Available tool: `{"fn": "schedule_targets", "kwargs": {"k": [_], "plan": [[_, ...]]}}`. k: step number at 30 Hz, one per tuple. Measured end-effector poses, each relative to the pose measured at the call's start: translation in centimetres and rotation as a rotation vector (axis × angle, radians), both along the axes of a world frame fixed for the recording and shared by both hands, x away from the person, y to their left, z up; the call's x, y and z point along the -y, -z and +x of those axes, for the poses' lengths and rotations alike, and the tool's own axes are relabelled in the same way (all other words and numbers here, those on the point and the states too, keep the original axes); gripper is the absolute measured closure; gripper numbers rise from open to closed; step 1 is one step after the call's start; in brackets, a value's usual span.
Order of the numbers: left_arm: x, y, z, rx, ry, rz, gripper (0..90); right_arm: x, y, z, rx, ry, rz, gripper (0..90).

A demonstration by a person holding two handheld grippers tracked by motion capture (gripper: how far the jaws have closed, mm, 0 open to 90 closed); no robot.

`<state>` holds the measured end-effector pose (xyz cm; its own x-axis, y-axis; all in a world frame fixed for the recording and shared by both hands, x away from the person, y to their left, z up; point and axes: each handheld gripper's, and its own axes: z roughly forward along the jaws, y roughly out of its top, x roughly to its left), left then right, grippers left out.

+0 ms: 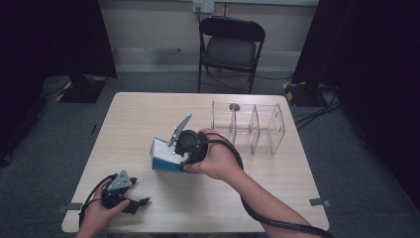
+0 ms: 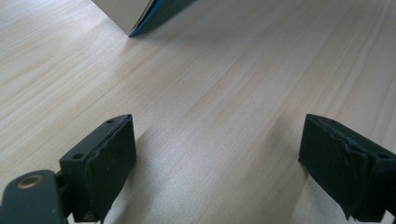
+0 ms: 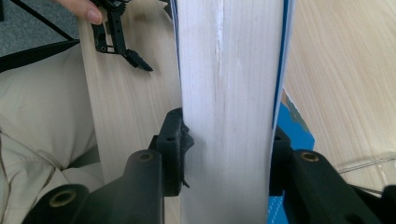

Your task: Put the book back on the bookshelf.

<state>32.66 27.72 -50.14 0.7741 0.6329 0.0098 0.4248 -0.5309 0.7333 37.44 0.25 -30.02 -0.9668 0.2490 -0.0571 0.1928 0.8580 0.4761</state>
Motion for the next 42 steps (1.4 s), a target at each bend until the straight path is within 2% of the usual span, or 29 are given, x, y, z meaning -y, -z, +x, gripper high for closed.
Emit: {"fn": "schedule_targets", "kwargs": {"k": [2,10,13,22,28,33,37,38,42], "plan": [[0.0,0.0,0.0,-0.003,0.001,-0.003,10.4,-0.1,-0.1,0.0,-0.014,0.008,-0.009,61.2],[0.0,0.0,0.0,0.0,0.0,0.0,10.4,0.0,-0.1,-0.1,-0.01,-0.007,-0.008,61.2],[0.0,0.0,0.0,0.001,0.0,-0.002,10.4,0.1,-0.5,0.0,-0.03,0.0,-0.011,61.2],[0.0,0.0,0.0,-0.009,0.007,0.001,10.4,-0.1,-0.7,0.4,-0.041,0.005,-0.017,61.2],[0.0,0.0,0.0,-0.011,0.008,0.002,9.9,0.0,-1.4,-0.2,-0.073,0.004,-0.023,61.1],[0.0,0.0,0.0,-0.008,0.006,0.004,9.6,0.0,-1.6,-0.2,-0.069,-0.003,-0.016,60.8],[0.0,0.0,0.0,-0.008,0.003,0.004,9.5,0.0,-1.8,0.0,-0.038,-0.01,-0.01,60.5],[0.0,0.0,0.0,-0.008,0.003,0.004,9.5,-0.1,-1.8,0.0,-0.048,-0.008,-0.008,60.4],[0.0,0.0,0.0,-0.007,0.004,0.004,9.5,-0.3,-2.0,0.1,-0.036,-0.009,-0.015,60.2]]}}
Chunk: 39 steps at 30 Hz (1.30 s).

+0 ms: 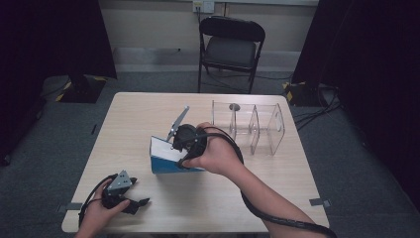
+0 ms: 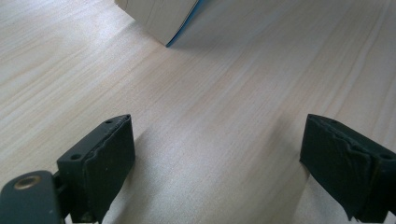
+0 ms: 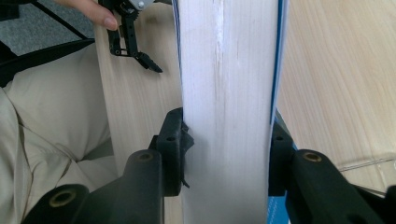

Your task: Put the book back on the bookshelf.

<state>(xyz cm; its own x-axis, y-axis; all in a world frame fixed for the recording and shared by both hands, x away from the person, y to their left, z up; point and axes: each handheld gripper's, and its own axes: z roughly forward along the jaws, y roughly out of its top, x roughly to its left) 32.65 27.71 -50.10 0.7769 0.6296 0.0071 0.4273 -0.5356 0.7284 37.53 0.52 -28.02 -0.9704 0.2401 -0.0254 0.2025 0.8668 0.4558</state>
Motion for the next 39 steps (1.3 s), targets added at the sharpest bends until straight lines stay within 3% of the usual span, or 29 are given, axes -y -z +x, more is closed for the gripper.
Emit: {"fn": "schedule_targets", "kwargs": {"k": [20,27,36,39], "plan": [[0.0,0.0,0.0,-0.003,0.0,-0.002,9.2,-1.1,-0.9,2.3,0.014,-0.017,0.012,59.7],[0.0,0.0,0.0,-0.004,0.0,-0.001,9.1,-1.1,-0.9,2.5,-0.036,-0.008,0.008,60.8],[0.0,0.0,0.0,-0.004,0.0,-0.002,9.0,-0.9,-0.8,2.0,-0.043,-0.032,-0.002,61.0],[0.0,0.0,0.0,-0.004,-0.002,-0.001,9.0,-0.7,-1.0,1.6,-0.068,-0.032,0.006,61.0]]}}
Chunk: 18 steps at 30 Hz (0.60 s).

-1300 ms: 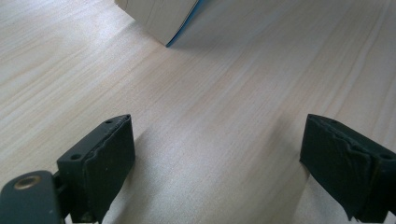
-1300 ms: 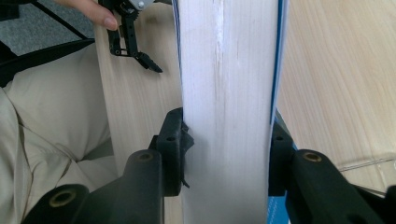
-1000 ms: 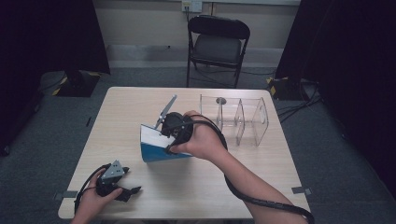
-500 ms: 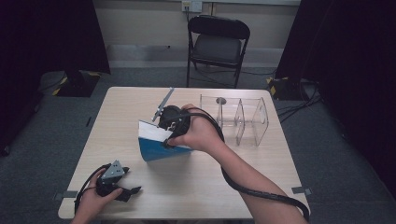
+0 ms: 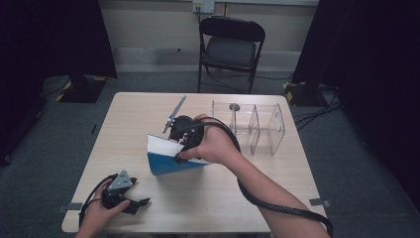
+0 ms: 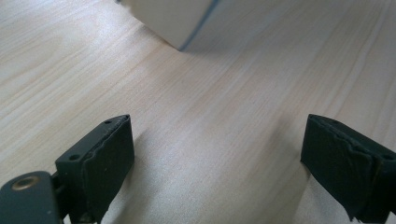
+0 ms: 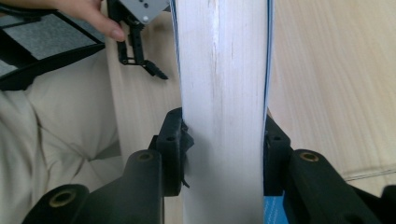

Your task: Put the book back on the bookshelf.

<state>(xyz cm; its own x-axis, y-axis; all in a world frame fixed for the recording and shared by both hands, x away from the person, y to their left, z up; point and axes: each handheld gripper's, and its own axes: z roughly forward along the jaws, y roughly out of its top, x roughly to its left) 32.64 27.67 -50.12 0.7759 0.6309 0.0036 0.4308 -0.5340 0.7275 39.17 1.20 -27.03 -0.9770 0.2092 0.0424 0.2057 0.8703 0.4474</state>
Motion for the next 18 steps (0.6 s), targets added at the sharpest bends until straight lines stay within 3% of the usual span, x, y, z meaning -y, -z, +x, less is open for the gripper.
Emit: {"fn": "schedule_targets", "kwargs": {"k": [5,9,12,18], "plan": [[0.0,0.0,0.0,0.0,0.001,0.0,8.9,0.3,-0.3,0.0,-0.024,0.007,0.005,60.9],[0.0,0.0,0.0,-0.001,0.002,-0.001,8.9,0.2,-0.5,0.5,-0.017,0.009,0.009,60.3],[0.0,0.0,0.0,-0.001,0.001,-0.001,8.9,-0.4,-0.8,0.9,0.008,-0.009,-0.026,59.5],[0.0,0.0,0.0,0.0,0.001,0.0,8.9,-0.8,-1.1,1.5,0.025,0.003,-0.033,58.6]]}}
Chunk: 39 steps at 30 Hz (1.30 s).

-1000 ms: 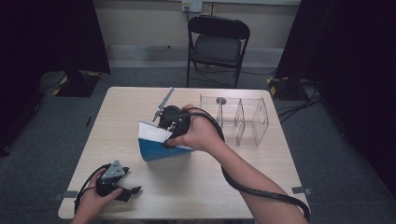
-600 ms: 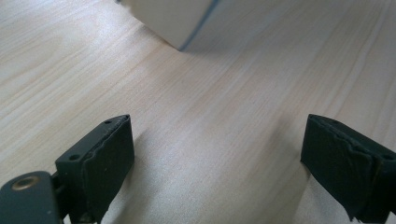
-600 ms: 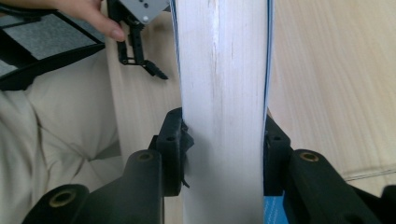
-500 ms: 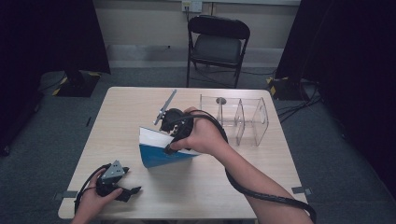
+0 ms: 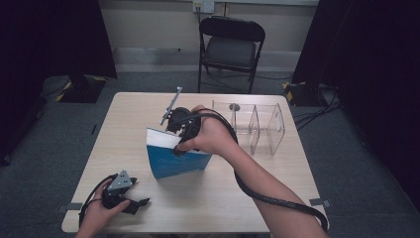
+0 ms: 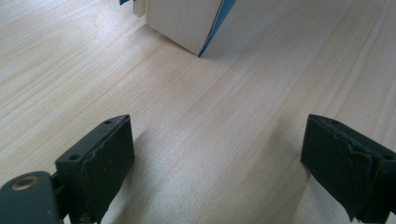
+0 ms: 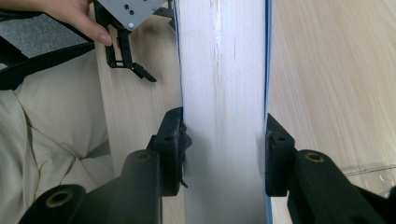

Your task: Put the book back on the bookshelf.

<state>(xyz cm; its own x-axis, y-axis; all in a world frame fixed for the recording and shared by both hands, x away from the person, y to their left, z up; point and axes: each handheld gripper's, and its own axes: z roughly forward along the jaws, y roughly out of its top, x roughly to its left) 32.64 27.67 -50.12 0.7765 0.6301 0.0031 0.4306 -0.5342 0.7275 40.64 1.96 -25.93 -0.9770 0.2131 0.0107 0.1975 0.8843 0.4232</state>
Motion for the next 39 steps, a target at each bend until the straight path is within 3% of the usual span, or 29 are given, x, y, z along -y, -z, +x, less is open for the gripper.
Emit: {"fn": "schedule_targets", "kwargs": {"k": [14,25,28,33,39], "plan": [[0.0,0.0,0.0,0.0,0.001,-0.001,8.9,-0.7,-0.4,0.6,0.085,-0.033,-0.009,54.4],[0.0,0.0,0.0,0.0,0.001,-0.001,8.9,-0.6,-0.2,1.3,0.082,-0.039,0.026,52.8],[0.0,0.0,0.0,0.0,0.001,-0.001,8.9,-0.5,-0.2,1.6,0.1,-0.035,0.037,51.8],[0.0,0.0,0.0,0.0,0.0,0.0,8.9,-0.2,0.0,2.3,0.079,-0.023,0.069,49.5],[0.0,0.0,0.0,0.0,0.0,0.0,8.9,0.0,0.4,2.9,0.07,-0.01,0.057,47.5]]}}
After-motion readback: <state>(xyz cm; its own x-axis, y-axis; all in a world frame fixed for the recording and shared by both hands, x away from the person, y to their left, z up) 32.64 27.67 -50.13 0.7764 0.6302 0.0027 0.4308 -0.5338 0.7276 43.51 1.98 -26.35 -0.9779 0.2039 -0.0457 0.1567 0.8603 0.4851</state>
